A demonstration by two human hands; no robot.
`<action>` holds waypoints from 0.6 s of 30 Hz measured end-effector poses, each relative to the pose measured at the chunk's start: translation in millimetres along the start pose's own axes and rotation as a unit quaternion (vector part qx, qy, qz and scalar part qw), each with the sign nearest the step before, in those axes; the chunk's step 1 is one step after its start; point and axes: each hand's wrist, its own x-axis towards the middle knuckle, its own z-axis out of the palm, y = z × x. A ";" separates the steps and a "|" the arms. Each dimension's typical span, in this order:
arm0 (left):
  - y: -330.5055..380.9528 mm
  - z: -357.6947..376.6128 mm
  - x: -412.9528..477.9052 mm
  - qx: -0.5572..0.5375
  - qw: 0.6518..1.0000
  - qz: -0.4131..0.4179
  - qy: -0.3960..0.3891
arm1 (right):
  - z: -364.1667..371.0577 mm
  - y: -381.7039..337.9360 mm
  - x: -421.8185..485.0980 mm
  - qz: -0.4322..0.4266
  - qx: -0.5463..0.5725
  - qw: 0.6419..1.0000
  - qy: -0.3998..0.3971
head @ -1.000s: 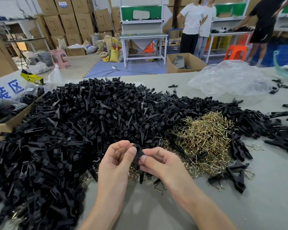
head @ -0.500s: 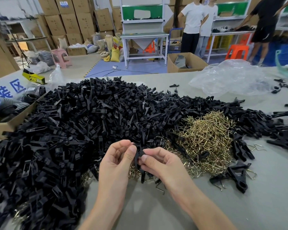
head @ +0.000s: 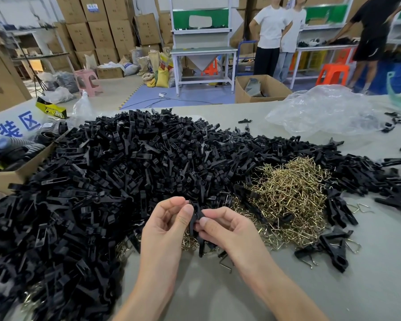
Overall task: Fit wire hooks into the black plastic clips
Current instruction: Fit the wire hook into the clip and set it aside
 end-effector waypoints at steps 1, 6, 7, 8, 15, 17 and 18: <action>0.0 0.8 -0.5 0.001 1.000 0.002 -0.001 | 0.0 0.0 -0.1 -0.001 -0.004 1.000 0.001; 0.2 1.6 -1.8 0.010 1.000 0.003 0.003 | -1.2 -2.9 -2.8 -0.017 -0.066 0.998 -0.005; 0.1 1.0 -1.9 0.012 1.000 0.000 0.004 | -1.2 -4.3 -3.3 -0.020 -0.073 0.997 -0.006; 0.2 0.5 -2.3 0.016 1.000 -0.003 0.004 | -0.9 -5.5 -3.7 -0.020 -0.071 0.997 -0.006; 2.7 3.4 -5.8 0.055 0.998 -0.002 0.016 | -2.0 -8.9 -5.0 -0.017 -0.066 0.998 -0.006; 4.0 3.6 -6.3 0.086 0.996 0.025 0.005 | -3.1 -10.2 -5.2 -0.016 -0.078 0.997 -0.009; 4.7 3.7 -6.5 0.095 0.995 0.033 0.002 | -3.9 -10.7 -5.2 -0.016 -0.083 0.996 -0.010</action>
